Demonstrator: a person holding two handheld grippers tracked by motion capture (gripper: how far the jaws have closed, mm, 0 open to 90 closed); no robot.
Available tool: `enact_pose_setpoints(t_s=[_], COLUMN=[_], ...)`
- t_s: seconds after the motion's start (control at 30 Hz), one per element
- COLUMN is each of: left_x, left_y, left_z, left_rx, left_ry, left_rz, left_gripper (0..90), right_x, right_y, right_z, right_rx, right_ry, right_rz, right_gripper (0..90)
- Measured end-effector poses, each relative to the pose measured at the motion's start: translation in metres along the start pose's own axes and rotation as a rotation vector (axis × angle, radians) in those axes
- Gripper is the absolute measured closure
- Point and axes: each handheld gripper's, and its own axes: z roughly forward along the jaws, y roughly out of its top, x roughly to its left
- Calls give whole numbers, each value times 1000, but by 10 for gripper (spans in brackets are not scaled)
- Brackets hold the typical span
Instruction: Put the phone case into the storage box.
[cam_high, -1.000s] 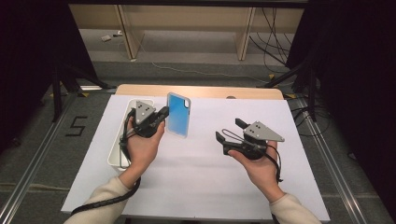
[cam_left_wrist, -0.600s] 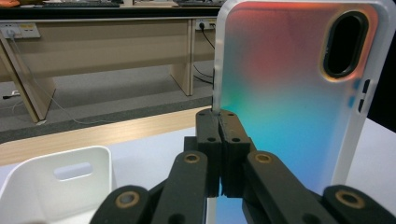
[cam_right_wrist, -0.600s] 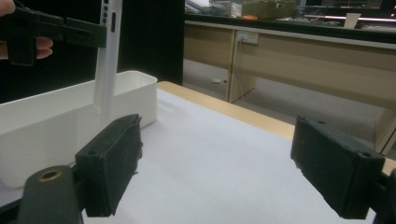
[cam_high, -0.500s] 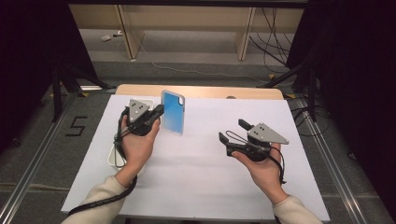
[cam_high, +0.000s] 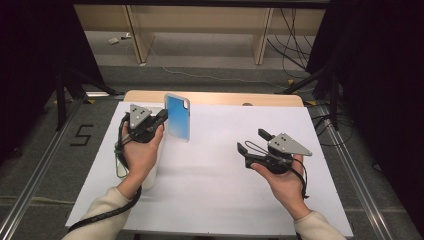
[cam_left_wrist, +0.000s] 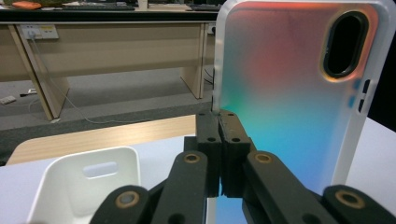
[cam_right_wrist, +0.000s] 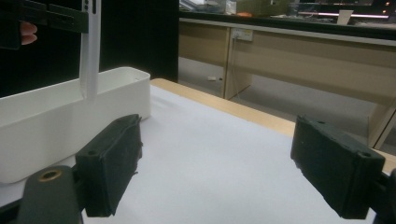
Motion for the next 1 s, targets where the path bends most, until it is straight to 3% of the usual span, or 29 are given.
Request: enact_pose_setpoints(t_s=[1.0], left_x=[34], left_y=[7], left_z=[-4], left_rx=[-22], left_ry=[101], left_rz=[-30], left_gripper=[883], right_x=[-6], right_y=[-6], right_z=[-8], right_rx=[3], right_ry=[-22], right_rz=[4], right_gripper=[174])
